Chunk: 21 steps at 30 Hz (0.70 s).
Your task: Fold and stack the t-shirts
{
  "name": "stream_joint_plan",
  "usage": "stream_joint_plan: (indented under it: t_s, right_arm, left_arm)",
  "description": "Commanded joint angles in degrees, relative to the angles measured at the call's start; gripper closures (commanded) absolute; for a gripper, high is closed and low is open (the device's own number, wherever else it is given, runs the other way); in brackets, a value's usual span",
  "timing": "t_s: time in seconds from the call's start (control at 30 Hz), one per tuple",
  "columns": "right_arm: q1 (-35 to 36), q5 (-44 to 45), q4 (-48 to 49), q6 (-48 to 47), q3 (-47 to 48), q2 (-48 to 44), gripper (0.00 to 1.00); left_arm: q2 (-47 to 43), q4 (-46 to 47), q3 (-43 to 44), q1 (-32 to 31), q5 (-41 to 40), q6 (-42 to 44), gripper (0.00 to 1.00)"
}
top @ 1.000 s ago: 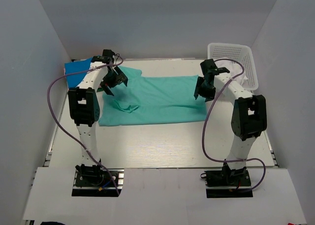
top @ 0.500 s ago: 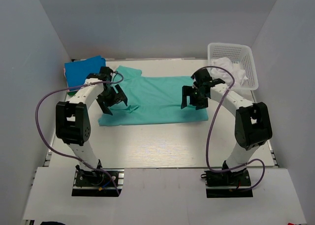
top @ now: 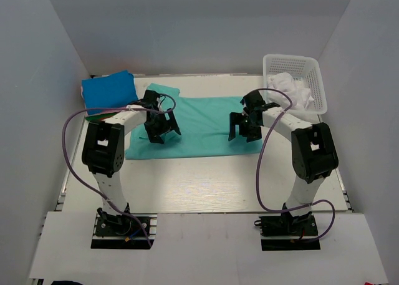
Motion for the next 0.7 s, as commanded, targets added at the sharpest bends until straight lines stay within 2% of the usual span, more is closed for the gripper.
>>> stream_joint_plan:
  t_s: [0.0, 0.1, 0.23, 0.37, 0.5, 0.57, 0.67]
  right_arm:
    - [-0.3, 0.4, 1.6, -0.6, -0.4, -0.6, 0.1]
    - [-0.4, 0.9, 1.9, 0.0, -0.8, -0.9, 0.1]
    - [-0.5, 2.0, 2.1, 0.8, -1.5, -1.3, 0.1]
    - [-0.4, 2.5, 1.9, 0.9, -2.3, -1.6, 0.1]
    - [-0.4, 2.9, 1.6, 1.2, -2.5, -1.6, 0.1]
    - [-0.5, 3.1, 1.4, 1.3, -2.3, -2.1, 0.1]
    - [-0.5, 3.1, 1.1, 0.6, -2.5, -3.3, 0.1]
  left_arm:
    - [0.9, 2.1, 2.8, -0.2, -3.3, 1.1, 0.0]
    - [3.0, 4.1, 4.7, -0.2, -5.9, 1.1, 0.0]
    - [7.4, 4.1, 14.6, -0.2, -12.6, 1.1, 0.02]
    - [11.7, 4.9, 24.9, 0.9, -13.2, 3.2, 0.02]
    - [17.5, 11.3, 33.8, 0.9, -11.8, 4.6, 0.01]
    - [20.4, 11.3, 40.6, 0.9, -11.8, 5.3, 0.01]
    - [24.3, 5.5, 47.6, 0.9, -11.1, 6.9, 0.01]
